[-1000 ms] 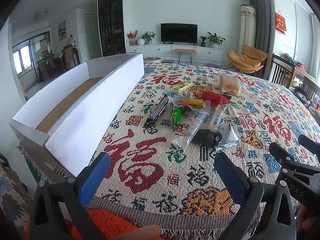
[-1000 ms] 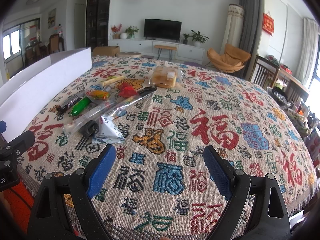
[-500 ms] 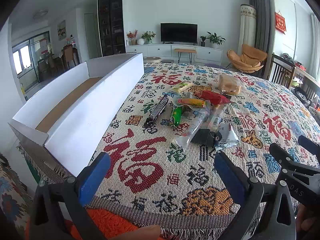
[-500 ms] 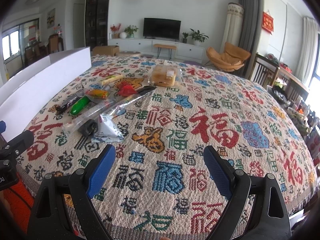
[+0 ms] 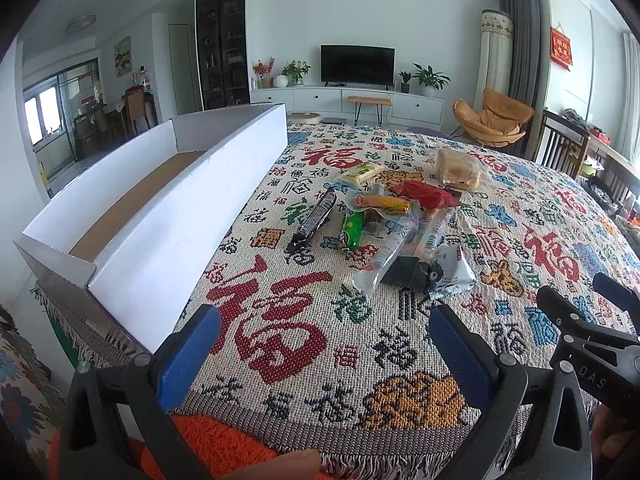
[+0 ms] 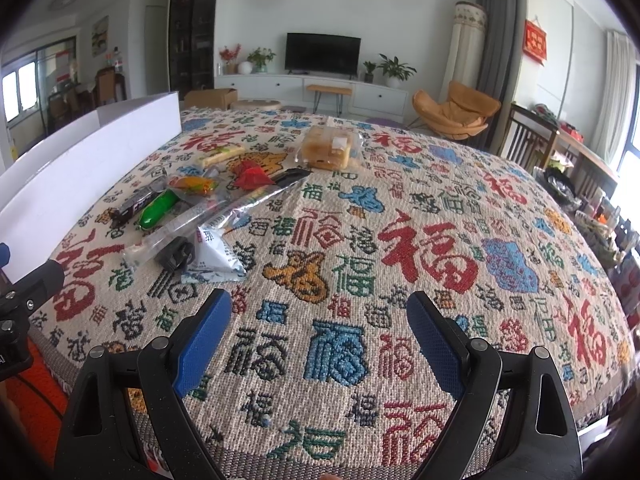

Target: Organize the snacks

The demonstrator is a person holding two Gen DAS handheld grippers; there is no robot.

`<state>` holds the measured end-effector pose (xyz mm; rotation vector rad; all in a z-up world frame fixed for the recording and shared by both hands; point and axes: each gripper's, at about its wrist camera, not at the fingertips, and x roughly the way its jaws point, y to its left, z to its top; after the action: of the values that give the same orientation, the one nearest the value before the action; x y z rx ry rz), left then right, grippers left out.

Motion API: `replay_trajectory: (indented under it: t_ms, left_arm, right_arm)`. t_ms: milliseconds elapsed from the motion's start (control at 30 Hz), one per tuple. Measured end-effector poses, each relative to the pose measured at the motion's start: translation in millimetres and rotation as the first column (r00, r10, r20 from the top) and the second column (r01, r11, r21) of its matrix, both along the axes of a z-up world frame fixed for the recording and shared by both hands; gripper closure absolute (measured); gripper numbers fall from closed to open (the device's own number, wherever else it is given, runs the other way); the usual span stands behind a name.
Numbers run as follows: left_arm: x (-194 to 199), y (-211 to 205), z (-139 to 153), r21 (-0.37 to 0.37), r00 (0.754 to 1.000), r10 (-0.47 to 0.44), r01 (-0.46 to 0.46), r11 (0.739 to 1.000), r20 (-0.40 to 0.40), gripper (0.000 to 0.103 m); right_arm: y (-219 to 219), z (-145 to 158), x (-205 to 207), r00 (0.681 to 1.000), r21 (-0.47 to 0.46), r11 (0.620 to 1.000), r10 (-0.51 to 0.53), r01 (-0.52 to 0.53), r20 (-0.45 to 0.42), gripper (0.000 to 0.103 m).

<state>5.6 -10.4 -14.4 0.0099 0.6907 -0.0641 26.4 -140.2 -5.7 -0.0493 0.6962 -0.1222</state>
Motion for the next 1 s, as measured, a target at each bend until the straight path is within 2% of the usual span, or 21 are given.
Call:
replay_trajectory:
  t_ms: [200, 433, 567, 767, 1000]
  left_arm:
    - [8, 4, -10, -0.037, 0.998, 0.006, -0.008, 0.999, -0.065, 0.0]
    - [19, 8, -23, -0.054, 0.986, 0.008, -0.017, 0.998, -0.167, 0.0]
    - [26, 12, -32, -0.093, 0.972, -0.006, -0.017, 0.995, -0.234, 0.0]
    - [34, 19, -41, -0.149, 0.95, -0.02, -0.028, 0.989, -0.312, 0.0]
    - [44, 31, -51, -0.208, 0.919, 0.003, -0.092, 0.974, -0.394, 0.0]
  right_arm:
    - [-14, 5, 7, 1.0, 0.049, 0.998, 0.029, -0.029, 0.008, 0.011]
    - [-72, -30, 66, 0.982, 0.068, 0.996, -0.04, 0.053, -0.183, 0.011]
    - [-87, -47, 88, 0.973, 0.038, 0.998, -0.041, 0.051, -0.225, 0.011]
    - [-96, -50, 102, 0.975, 0.12, 0.992, 0.001, 0.026, -0.222, 0.01]
    - [-98, -51, 104, 0.975, 0.116, 0.993, 0.002, 0.024, -0.221, 0.01]
